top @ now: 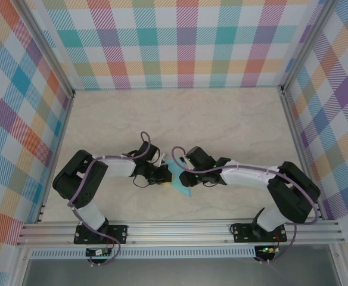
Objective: Fold a paper plane with a square sheet of paper (fold left side to right side)
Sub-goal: Third fold the triangle at the center of the table.
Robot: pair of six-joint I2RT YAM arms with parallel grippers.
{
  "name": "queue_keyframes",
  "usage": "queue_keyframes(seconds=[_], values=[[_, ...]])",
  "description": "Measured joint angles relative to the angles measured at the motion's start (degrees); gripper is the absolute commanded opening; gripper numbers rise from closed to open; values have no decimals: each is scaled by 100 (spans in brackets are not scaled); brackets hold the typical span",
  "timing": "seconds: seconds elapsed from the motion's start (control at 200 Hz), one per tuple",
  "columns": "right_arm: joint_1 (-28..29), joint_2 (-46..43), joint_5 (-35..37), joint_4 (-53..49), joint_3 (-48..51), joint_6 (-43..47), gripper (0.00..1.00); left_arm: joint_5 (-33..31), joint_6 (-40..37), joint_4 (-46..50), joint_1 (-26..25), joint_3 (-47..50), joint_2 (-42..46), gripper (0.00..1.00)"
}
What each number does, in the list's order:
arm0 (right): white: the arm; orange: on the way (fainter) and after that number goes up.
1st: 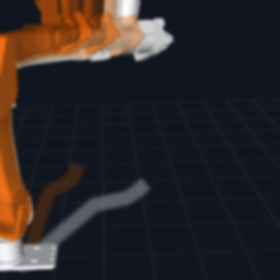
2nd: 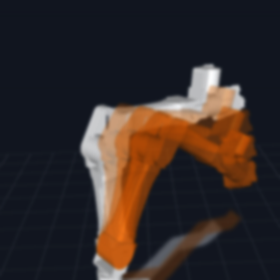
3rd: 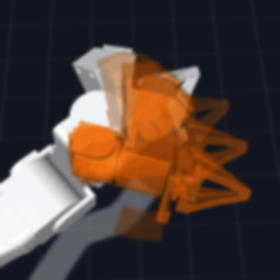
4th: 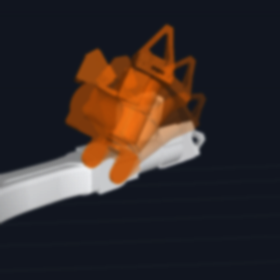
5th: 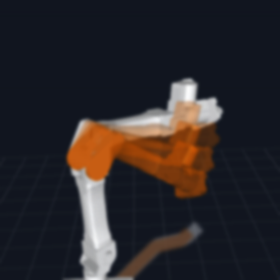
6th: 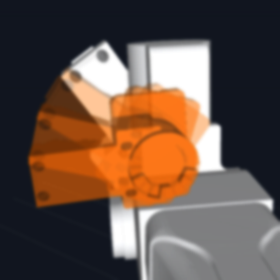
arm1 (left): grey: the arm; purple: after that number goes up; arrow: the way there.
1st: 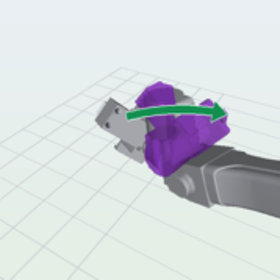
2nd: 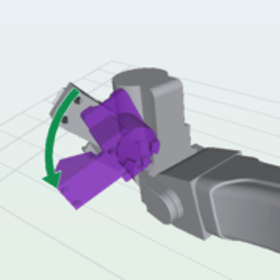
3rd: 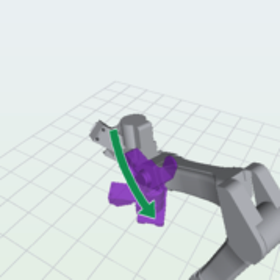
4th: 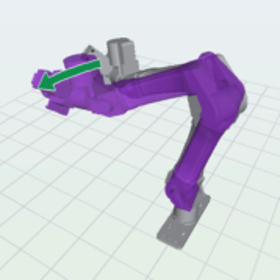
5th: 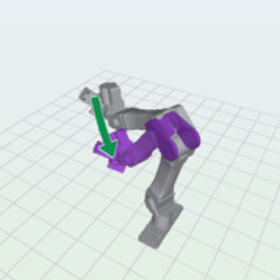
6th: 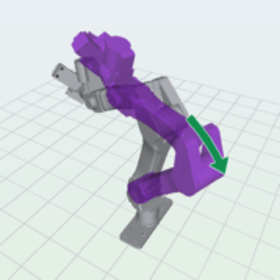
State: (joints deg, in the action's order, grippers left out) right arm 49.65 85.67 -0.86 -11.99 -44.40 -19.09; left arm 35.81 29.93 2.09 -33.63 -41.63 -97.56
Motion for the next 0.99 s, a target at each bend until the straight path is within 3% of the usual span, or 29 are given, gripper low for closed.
queue_keyframes(seconds=[0.145,0.28,0.475,0.705,0.995], values=[[-44,-358,-138,-254,-20,-4,34,20,-13,0,0,-22,-26,0],[-44,-334,-940,-203,-20,-177,26,20,-22,4,0,-24,-26,0],[-42,212,-1784,7,-20,-509,24,20,-42,7,0,-24,-26,0],[-42,754,-1963,9,-39,-623,24,17,-81,9,0,-24,-26,0],[-42,833,-1869,-107,-72,-621,24,17,-83,11,0,-24,-26,0]])
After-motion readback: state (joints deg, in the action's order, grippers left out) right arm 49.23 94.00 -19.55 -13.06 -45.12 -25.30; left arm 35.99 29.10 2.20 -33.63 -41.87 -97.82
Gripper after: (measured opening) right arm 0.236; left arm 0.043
